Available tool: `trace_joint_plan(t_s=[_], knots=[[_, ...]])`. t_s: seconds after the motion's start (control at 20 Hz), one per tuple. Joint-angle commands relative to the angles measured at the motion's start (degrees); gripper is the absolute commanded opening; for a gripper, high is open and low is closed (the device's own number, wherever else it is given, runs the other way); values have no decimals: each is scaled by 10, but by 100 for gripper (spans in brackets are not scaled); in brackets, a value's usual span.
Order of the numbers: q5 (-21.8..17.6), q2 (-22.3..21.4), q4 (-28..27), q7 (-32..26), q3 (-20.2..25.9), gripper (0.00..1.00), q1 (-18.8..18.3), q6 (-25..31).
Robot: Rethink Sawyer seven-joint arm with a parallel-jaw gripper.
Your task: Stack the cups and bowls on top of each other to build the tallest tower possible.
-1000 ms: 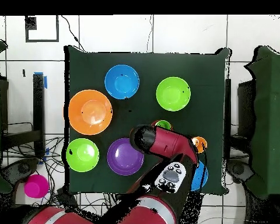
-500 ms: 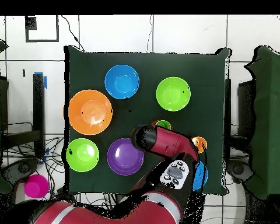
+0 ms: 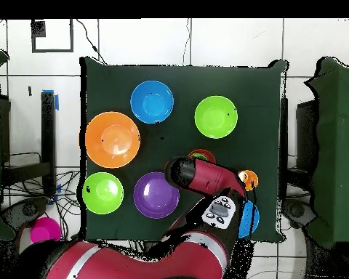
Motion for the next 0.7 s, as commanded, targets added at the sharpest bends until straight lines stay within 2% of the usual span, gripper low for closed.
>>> trace_joint_plan(t_s=[0.05, 0.3, 0.5, 0.7], knots=[[47, 23, -15, 106, 90, 0, 11, -2], [74, 22, -4, 123, 92, 0, 22, 3], [76, 22, -9, 110, 79, 0, 31, 15], [70, 15, -23, 98, 55, 0, 43, 54]])
